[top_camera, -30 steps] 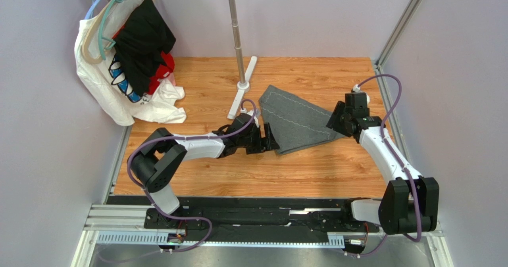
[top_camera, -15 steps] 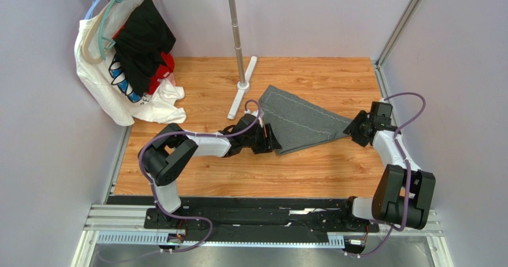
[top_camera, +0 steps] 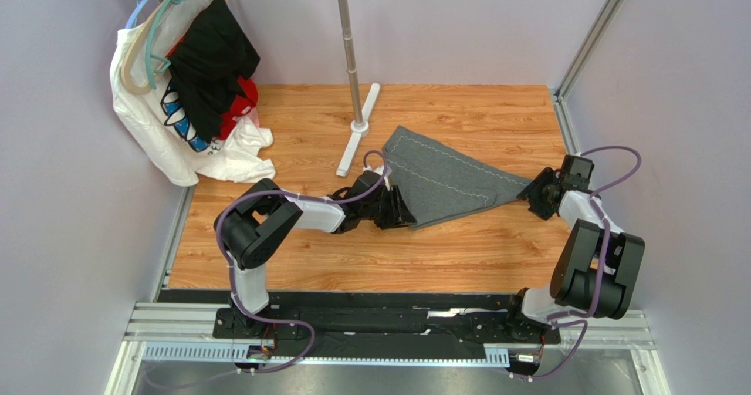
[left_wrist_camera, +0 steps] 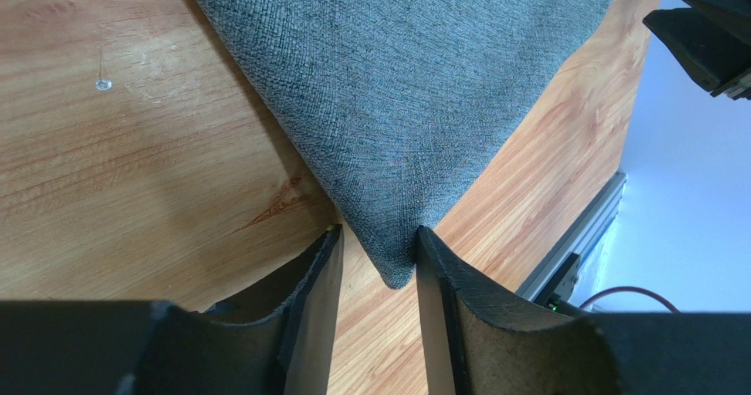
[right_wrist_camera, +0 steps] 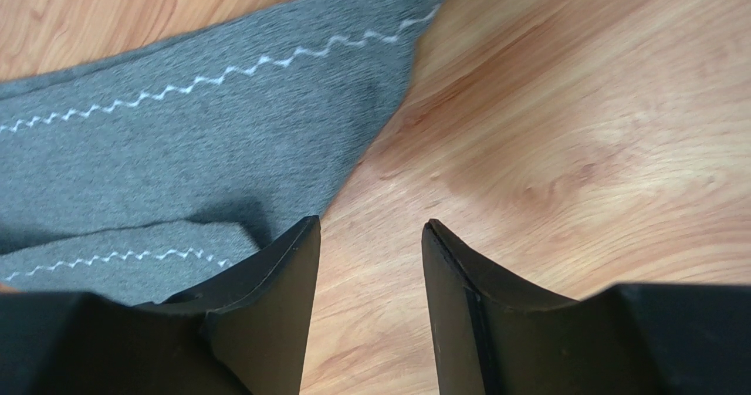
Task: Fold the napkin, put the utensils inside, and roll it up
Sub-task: Fold the napkin
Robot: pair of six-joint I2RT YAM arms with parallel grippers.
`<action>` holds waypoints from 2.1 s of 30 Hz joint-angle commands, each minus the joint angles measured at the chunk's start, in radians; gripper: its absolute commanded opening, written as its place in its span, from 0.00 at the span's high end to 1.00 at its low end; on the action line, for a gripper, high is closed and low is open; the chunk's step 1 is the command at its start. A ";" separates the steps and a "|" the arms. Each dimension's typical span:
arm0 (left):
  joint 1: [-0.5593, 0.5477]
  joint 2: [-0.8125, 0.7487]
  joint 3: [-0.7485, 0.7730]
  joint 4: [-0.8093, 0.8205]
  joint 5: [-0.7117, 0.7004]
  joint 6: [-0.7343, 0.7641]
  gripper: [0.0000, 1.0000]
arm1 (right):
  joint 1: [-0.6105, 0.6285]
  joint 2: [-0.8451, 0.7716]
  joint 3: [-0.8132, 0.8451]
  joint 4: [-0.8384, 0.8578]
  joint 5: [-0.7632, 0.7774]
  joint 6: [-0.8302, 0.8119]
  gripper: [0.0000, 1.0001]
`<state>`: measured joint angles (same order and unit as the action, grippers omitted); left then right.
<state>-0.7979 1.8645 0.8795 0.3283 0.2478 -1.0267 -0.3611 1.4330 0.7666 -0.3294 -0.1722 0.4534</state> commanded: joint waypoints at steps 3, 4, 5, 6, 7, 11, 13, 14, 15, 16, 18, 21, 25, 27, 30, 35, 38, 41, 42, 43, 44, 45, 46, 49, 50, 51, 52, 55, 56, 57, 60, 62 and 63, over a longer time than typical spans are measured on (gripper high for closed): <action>-0.006 -0.019 -0.001 0.037 -0.033 -0.018 0.57 | -0.079 0.043 0.007 0.141 -0.033 -0.012 0.49; -0.006 -0.021 -0.004 0.040 -0.036 -0.022 0.57 | -0.087 0.050 0.002 0.182 -0.045 -0.001 0.48; -0.006 -0.021 -0.007 0.044 -0.036 -0.023 0.57 | -0.093 0.066 0.000 0.200 -0.058 0.004 0.48; -0.006 -0.019 -0.005 0.044 -0.036 -0.024 0.57 | -0.093 0.073 0.002 0.219 -0.068 0.007 0.48; -0.006 -0.019 -0.007 0.046 -0.035 -0.026 0.57 | -0.095 0.081 0.005 0.248 -0.073 0.007 0.48; -0.006 -0.019 -0.007 0.046 -0.033 -0.019 0.57 | -0.099 0.136 0.034 0.288 -0.096 0.001 0.48; -0.006 -0.022 -0.005 0.043 -0.035 -0.015 0.57 | -0.098 0.168 0.049 0.312 -0.107 0.001 0.48; -0.006 -0.022 -0.005 0.038 -0.035 -0.013 0.57 | -0.099 0.179 0.054 0.320 -0.110 0.002 0.48; -0.006 -0.025 -0.005 0.035 -0.039 -0.010 0.57 | -0.099 0.191 0.063 0.320 -0.107 0.004 0.48; -0.006 -0.025 -0.005 0.032 -0.038 -0.006 0.57 | -0.099 0.198 0.066 0.320 -0.102 0.004 0.48; -0.007 -0.028 -0.005 0.028 -0.038 -0.003 0.57 | -0.099 0.208 0.071 0.360 -0.098 -0.001 0.48; -0.006 -0.033 -0.005 0.025 -0.039 0.004 0.57 | -0.104 0.233 0.089 0.359 -0.089 -0.002 0.48; -0.007 -0.037 -0.007 0.021 -0.035 0.004 0.57 | -0.107 0.257 0.105 0.349 -0.076 -0.005 0.49; -0.006 -0.041 -0.005 0.020 -0.033 0.005 0.57 | -0.107 0.264 0.102 0.345 -0.058 -0.007 0.51; -0.006 -0.044 -0.004 0.017 -0.036 0.008 0.57 | -0.108 0.271 0.096 0.342 -0.029 -0.005 0.52; -0.006 -0.045 -0.002 0.009 -0.036 0.011 0.57 | -0.110 0.300 0.131 0.334 -0.030 0.004 0.58; -0.006 -0.048 -0.002 0.003 -0.042 0.016 0.57 | -0.111 0.319 0.151 0.285 -0.007 0.002 0.61; -0.006 -0.059 0.001 -0.009 -0.053 0.031 0.56 | -0.111 0.328 0.158 0.263 -0.007 0.002 0.65; -0.006 -0.062 0.007 -0.026 -0.056 0.037 0.55 | -0.111 0.331 0.161 0.259 -0.006 0.004 0.66; -0.006 -0.076 0.010 -0.038 -0.065 0.045 0.50 | -0.111 0.333 0.163 0.253 -0.003 0.005 0.69; -0.006 -0.083 0.013 -0.049 -0.071 0.062 0.48 | -0.111 0.334 0.165 0.250 0.000 0.004 0.71; -0.006 -0.093 0.018 -0.073 -0.076 0.071 0.46 | -0.113 0.339 0.169 0.241 0.000 0.005 0.72; -0.006 -0.114 0.021 -0.086 -0.088 0.080 0.41 | -0.111 0.342 0.172 0.236 0.000 0.002 0.74; -0.006 -0.180 0.027 -0.153 -0.110 0.120 0.35 | -0.113 0.348 0.178 0.227 0.000 0.002 0.83; -0.006 -0.200 0.030 -0.176 -0.116 0.147 0.34 | -0.113 0.346 0.178 0.227 -0.001 0.004 0.85; -0.006 -0.223 0.036 -0.230 -0.119 0.161 0.31 | -0.111 0.345 0.178 0.224 0.000 0.002 0.88; -0.007 -0.270 0.039 -0.260 -0.127 0.177 0.30 | -0.113 0.337 0.171 0.224 0.000 0.001 0.92; -0.004 -0.387 0.075 -0.426 -0.143 0.264 0.25 | -0.111 0.310 0.152 0.225 -0.006 0.005 1.00; -0.003 -0.418 0.085 -0.472 -0.154 0.314 0.24 | -0.113 0.281 0.148 0.227 -0.019 0.005 1.00; 0.002 -0.450 0.111 -0.564 -0.162 0.338 0.23 | -0.111 0.264 0.145 0.225 -0.029 0.008 1.00; 0.061 -0.576 0.145 -0.691 -0.133 0.413 0.20 | -0.110 0.170 0.137 0.219 -0.055 0.016 1.00; 0.147 -0.663 0.154 -0.738 -0.064 0.444 0.20 | -0.102 0.126 0.135 0.210 -0.076 0.013 1.00; 0.172 -0.685 0.176 -0.789 -0.044 0.462 0.19 | -0.089 0.081 0.135 0.204 -0.087 0.010 1.00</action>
<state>-0.7387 1.2942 0.9928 -0.2451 0.1432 -0.6933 -0.4679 1.6585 0.8951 -0.1280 -0.2192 0.4637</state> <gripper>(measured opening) 0.803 0.026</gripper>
